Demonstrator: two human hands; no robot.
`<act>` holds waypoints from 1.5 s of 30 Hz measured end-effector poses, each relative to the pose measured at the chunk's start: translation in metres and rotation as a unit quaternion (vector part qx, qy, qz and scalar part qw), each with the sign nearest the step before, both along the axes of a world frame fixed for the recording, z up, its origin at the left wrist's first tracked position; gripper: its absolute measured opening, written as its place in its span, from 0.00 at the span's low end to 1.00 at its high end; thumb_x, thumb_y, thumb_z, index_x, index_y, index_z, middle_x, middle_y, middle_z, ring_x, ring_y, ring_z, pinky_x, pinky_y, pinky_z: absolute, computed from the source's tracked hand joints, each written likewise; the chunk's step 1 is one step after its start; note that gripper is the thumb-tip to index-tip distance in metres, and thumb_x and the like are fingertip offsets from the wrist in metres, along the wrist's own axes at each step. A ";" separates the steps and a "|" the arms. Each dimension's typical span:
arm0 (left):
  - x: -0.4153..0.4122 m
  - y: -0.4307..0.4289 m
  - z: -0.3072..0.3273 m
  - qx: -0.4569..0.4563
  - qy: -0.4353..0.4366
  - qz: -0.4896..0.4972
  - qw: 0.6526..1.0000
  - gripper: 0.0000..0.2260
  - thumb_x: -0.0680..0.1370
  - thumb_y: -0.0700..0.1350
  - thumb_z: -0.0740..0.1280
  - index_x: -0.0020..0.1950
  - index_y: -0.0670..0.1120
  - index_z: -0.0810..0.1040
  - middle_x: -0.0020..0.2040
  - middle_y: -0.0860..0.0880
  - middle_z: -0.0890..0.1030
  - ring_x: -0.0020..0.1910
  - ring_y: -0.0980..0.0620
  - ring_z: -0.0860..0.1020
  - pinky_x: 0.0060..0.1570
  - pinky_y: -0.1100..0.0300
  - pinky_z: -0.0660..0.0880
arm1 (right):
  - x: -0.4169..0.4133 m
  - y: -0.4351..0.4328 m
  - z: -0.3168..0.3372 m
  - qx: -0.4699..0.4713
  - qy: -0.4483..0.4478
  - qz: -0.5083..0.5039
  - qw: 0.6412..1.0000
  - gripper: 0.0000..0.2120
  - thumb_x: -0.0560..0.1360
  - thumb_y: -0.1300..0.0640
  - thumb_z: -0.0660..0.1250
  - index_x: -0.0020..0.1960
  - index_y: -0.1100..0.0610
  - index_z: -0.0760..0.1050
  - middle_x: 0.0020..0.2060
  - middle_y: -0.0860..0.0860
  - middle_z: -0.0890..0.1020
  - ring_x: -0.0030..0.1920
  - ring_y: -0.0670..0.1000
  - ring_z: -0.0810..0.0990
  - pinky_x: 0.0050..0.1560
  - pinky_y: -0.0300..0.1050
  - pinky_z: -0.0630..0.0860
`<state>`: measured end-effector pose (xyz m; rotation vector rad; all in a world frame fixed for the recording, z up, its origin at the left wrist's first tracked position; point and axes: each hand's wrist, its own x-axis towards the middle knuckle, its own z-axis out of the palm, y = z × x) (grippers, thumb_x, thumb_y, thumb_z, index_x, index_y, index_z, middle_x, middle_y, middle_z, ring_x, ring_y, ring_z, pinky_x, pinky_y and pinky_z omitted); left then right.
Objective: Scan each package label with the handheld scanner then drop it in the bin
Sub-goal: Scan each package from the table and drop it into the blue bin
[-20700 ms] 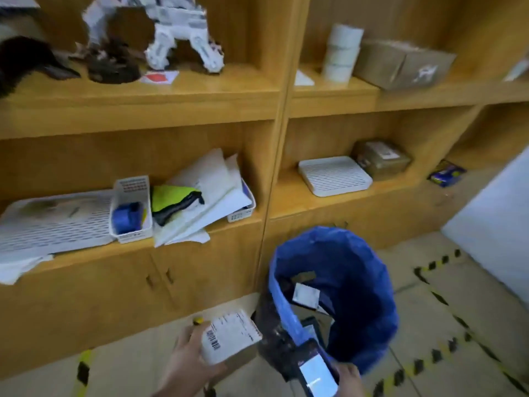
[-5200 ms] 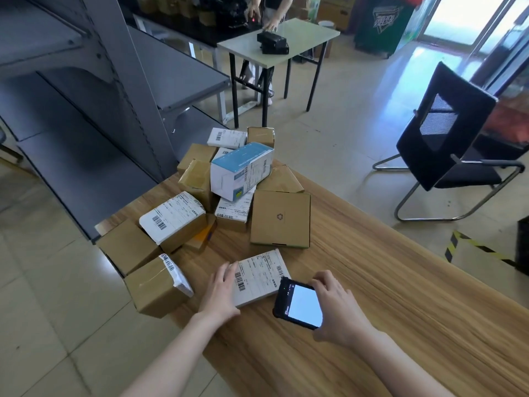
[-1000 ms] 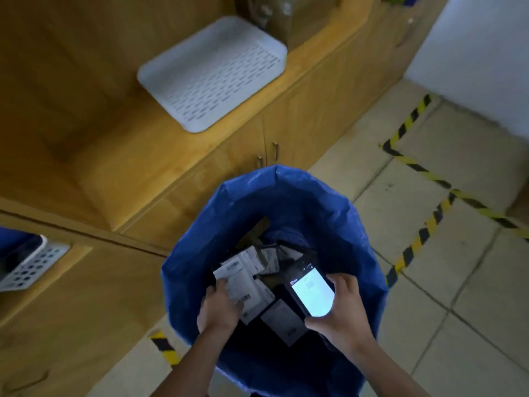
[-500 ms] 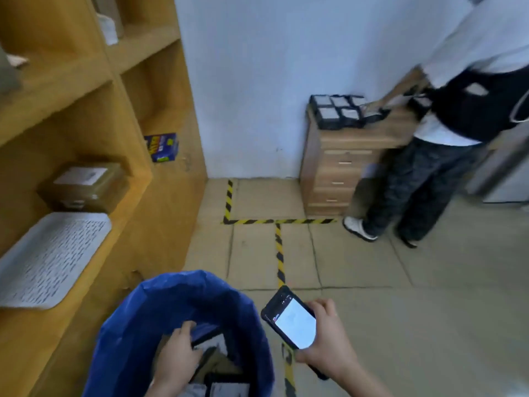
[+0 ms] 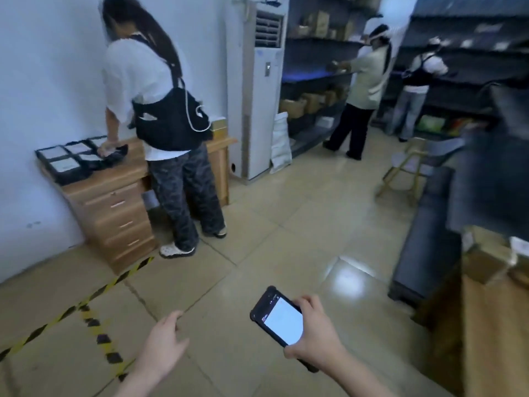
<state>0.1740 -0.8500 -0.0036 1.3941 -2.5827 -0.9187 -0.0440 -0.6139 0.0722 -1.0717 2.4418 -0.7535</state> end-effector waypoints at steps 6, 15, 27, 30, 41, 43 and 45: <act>-0.151 0.091 0.017 -0.019 0.020 -0.145 0.989 0.23 0.73 0.43 0.71 0.67 0.50 0.72 0.54 0.52 0.77 0.55 0.53 0.77 0.55 0.60 0.72 | -0.068 0.135 0.005 -0.009 0.011 -0.155 0.988 0.41 0.51 0.46 0.73 0.62 0.49 0.65 0.52 0.41 0.61 0.47 0.44 0.73 0.43 0.36 0.75; -0.322 0.274 0.029 0.008 0.030 -0.363 0.931 0.23 0.73 0.44 0.71 0.67 0.48 0.70 0.53 0.48 0.78 0.55 0.48 0.77 0.54 0.59 0.71 | -0.104 0.324 0.007 -0.012 0.011 -0.370 0.929 0.40 0.51 0.47 0.74 0.61 0.51 0.67 0.52 0.42 0.61 0.46 0.44 0.73 0.42 0.37 0.76; -0.484 0.430 0.022 0.035 0.031 -0.544 0.838 0.22 0.74 0.44 0.69 0.67 0.50 0.70 0.57 0.49 0.74 0.56 0.52 0.74 0.55 0.61 0.70 | -0.147 0.445 -0.004 -0.001 -0.027 -0.543 0.840 0.42 0.55 0.51 0.74 0.67 0.53 0.65 0.56 0.43 0.62 0.49 0.45 0.74 0.42 0.40 0.77; -0.552 0.447 0.016 0.016 0.020 -0.587 0.809 0.22 0.73 0.44 0.68 0.67 0.49 0.70 0.59 0.49 0.72 0.58 0.52 0.73 0.56 0.60 0.70 | -0.174 0.461 -0.012 -0.002 -0.038 -0.573 0.818 0.44 0.55 0.49 0.74 0.69 0.53 0.64 0.58 0.41 0.61 0.51 0.46 0.73 0.46 0.41 0.77; -0.800 0.490 -0.006 -0.127 0.122 -0.582 0.794 0.34 0.68 0.47 0.76 0.71 0.51 0.66 0.71 0.49 0.61 0.69 0.45 0.63 0.67 0.49 0.68 | -0.313 0.483 -0.045 0.042 -0.080 -0.608 0.789 0.47 0.56 0.47 0.74 0.71 0.52 0.61 0.57 0.38 0.57 0.52 0.45 0.71 0.44 0.39 0.76; -0.831 0.491 -0.006 -0.143 0.097 -0.579 0.797 0.44 0.64 0.50 0.79 0.75 0.52 0.60 0.75 0.49 0.55 0.73 0.43 0.57 0.71 0.46 0.64 | -0.336 0.484 -0.047 0.045 -0.089 -0.607 0.788 0.47 0.56 0.47 0.74 0.72 0.52 0.61 0.60 0.40 0.58 0.52 0.46 0.71 0.45 0.38 0.75; -0.858 0.495 -0.005 -0.165 0.042 -0.581 0.796 0.52 0.60 0.54 0.81 0.77 0.54 0.54 0.78 0.47 0.50 0.76 0.41 0.50 0.74 0.42 0.56 | -0.356 0.485 -0.049 0.046 -0.093 -0.606 0.788 0.46 0.57 0.48 0.75 0.72 0.52 0.60 0.62 0.41 0.59 0.52 0.46 0.71 0.46 0.40 0.76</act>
